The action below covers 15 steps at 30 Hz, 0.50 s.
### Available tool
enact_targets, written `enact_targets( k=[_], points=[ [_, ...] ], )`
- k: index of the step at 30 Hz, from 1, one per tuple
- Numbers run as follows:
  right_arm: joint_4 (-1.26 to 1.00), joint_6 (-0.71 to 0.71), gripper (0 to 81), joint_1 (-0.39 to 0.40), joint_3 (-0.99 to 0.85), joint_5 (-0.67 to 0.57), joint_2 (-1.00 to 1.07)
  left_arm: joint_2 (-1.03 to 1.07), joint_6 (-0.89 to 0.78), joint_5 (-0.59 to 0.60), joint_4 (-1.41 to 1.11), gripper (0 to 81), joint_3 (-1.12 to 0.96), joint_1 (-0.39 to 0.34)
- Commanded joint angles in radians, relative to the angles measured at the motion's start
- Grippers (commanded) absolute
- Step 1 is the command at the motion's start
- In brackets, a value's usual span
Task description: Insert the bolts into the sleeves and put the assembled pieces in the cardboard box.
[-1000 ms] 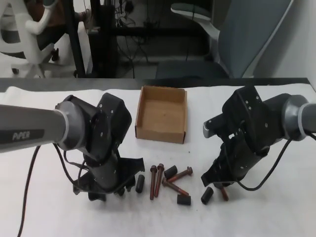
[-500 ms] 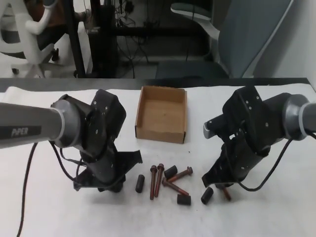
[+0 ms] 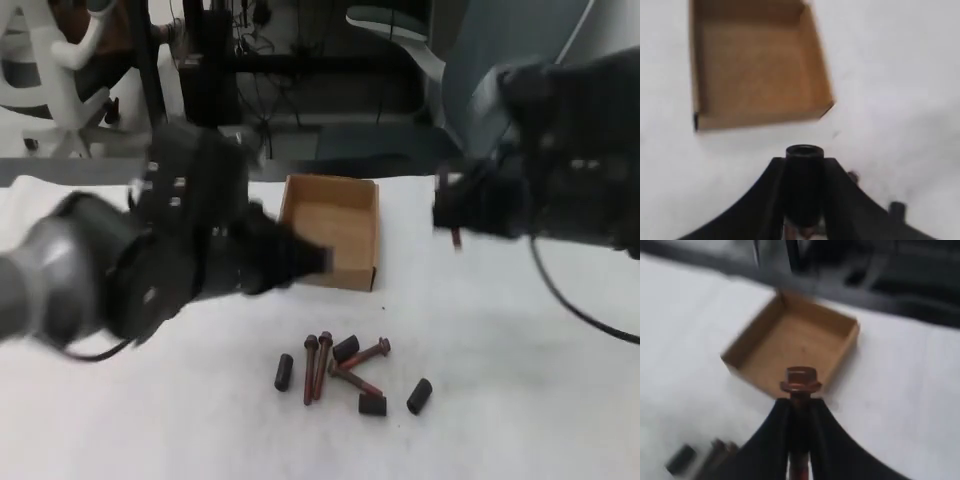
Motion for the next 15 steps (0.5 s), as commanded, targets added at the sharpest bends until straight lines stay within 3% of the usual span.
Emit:
enact_targets(
  k=[1,7,11,15],
  points=[
    [-0.26,0.102,0.6,0.001,0.099,-0.081,-0.106,-0.143,-0.047,-0.01,-0.212,1.7,0.074,-0.043],
    [-0.728,0.264,0.6,0.003,0.234,-0.191,-0.177,-0.302,0.127,-0.044,-0.452,1.7,0.175,-0.176],
    [-0.839,0.3,0.6,0.003,0.27,-0.238,-0.177,-0.302,0.242,-0.064,-0.496,1.7,0.214,-0.276],
    [-0.859,0.298,0.6,0.027,0.268,-0.336,-0.177,-0.268,0.246,-0.142,-0.432,1.7,0.249,-0.365]
  ],
)
